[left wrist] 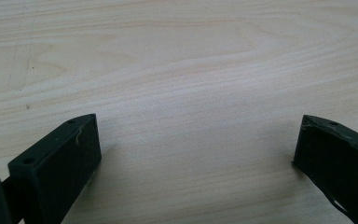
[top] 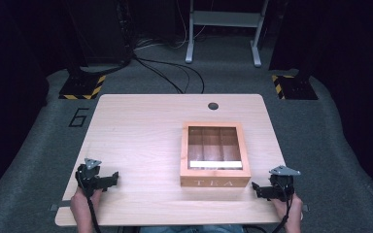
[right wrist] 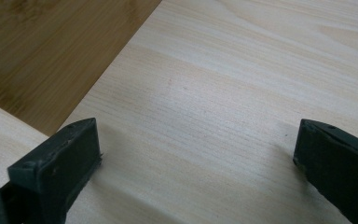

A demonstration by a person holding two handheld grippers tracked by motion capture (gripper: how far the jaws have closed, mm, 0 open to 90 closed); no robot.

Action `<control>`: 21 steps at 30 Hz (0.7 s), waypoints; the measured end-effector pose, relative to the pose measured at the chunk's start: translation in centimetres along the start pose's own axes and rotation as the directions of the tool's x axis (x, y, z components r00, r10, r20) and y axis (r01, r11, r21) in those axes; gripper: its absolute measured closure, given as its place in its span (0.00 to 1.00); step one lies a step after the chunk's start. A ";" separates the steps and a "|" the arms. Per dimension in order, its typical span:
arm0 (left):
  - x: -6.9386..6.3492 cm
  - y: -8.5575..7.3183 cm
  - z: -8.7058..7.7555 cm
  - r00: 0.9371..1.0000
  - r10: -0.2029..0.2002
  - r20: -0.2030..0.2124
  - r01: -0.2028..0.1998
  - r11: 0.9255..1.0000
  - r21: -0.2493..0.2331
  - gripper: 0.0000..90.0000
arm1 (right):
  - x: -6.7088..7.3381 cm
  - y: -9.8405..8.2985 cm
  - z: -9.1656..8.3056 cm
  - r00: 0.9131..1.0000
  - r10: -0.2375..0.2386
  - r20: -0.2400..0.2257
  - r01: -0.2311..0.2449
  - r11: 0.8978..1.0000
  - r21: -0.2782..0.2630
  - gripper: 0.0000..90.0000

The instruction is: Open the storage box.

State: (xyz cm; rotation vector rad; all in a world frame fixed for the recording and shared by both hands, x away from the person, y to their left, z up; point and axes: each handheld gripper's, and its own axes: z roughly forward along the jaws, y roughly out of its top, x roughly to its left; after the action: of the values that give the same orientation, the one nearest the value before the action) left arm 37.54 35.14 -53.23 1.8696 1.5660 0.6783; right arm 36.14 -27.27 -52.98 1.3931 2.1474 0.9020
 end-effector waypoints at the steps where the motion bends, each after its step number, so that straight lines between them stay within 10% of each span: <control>1: 0.0 0.0 0.0 1.000 0.000 0.000 0.000 1.000 0.000 0.01 | 0.0 0.0 0.0 1.000 0.000 0.000 0.000 1.000 0.000 0.00; 21: 0.0 0.0 0.0 1.000 -0.001 0.001 0.001 1.000 -0.001 0.01 | 0.0 0.2 0.0 1.000 0.000 0.001 0.000 1.000 0.015 0.00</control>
State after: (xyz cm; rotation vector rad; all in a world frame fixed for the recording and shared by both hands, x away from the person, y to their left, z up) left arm 37.53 35.13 -53.24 1.8682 1.5658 0.6766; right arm 36.29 -27.26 -52.87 1.3997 2.1574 0.8867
